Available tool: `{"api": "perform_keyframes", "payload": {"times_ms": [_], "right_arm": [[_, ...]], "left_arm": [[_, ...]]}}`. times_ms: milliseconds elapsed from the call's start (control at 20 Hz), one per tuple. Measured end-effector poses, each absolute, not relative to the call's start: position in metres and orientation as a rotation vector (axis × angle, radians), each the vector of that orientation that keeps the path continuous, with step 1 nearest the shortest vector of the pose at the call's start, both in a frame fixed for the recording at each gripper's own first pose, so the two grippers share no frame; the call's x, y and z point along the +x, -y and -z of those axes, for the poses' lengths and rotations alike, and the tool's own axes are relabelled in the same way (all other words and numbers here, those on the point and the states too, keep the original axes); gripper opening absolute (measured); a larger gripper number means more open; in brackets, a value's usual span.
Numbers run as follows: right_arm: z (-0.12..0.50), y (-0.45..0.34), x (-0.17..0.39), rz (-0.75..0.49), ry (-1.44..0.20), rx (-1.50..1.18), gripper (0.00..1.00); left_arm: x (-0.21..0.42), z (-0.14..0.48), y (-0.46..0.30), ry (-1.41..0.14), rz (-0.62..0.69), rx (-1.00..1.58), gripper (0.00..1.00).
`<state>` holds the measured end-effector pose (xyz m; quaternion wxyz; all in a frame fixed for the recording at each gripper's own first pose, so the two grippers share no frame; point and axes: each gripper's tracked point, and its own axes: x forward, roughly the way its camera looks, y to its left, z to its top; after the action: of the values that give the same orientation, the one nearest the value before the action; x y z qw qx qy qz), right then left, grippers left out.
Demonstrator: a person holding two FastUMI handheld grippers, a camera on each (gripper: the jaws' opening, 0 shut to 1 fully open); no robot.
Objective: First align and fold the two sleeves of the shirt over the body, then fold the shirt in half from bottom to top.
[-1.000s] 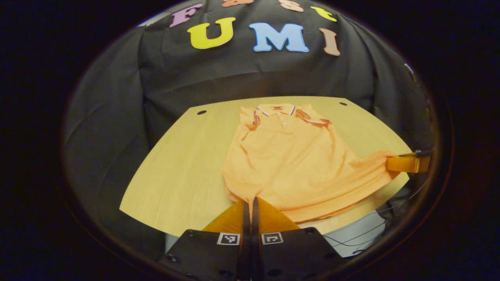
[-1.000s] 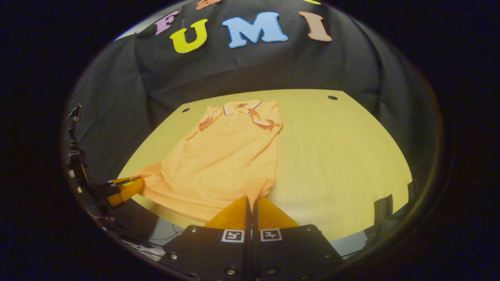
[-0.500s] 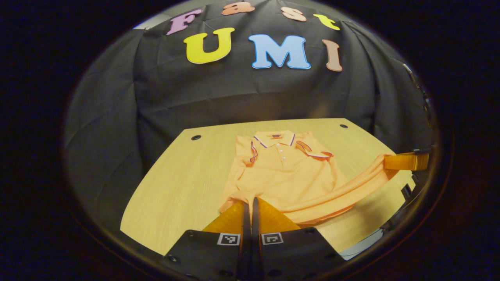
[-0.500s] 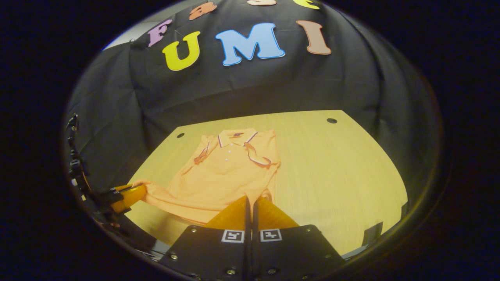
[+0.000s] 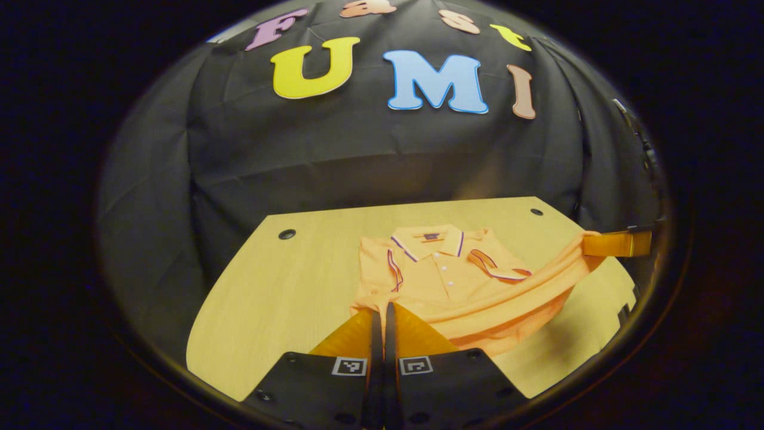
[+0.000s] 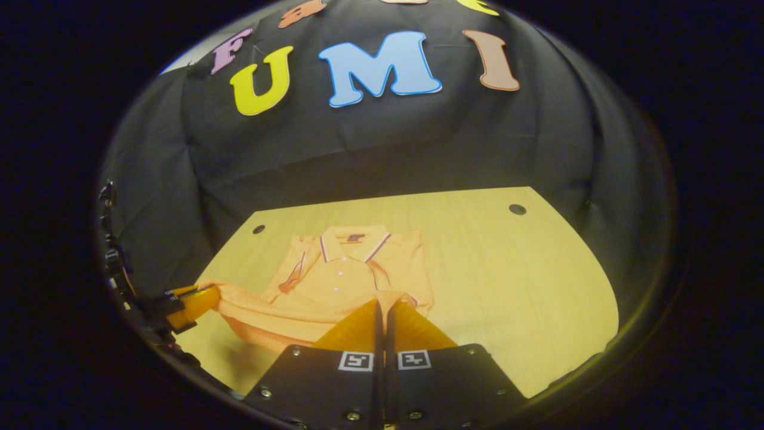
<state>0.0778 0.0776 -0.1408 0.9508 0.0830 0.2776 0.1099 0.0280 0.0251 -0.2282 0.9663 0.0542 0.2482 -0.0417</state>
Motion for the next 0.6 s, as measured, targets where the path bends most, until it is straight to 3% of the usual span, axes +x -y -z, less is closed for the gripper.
{"api": "perform_keyframes", "payload": {"times_ms": [600], "right_arm": [[0.126,-0.086,0.204,-0.135,-0.558,0.11,0.01]], "left_arm": [[0.193,0.226,-0.019,-0.456,0.134,0.082,0.06]]}}
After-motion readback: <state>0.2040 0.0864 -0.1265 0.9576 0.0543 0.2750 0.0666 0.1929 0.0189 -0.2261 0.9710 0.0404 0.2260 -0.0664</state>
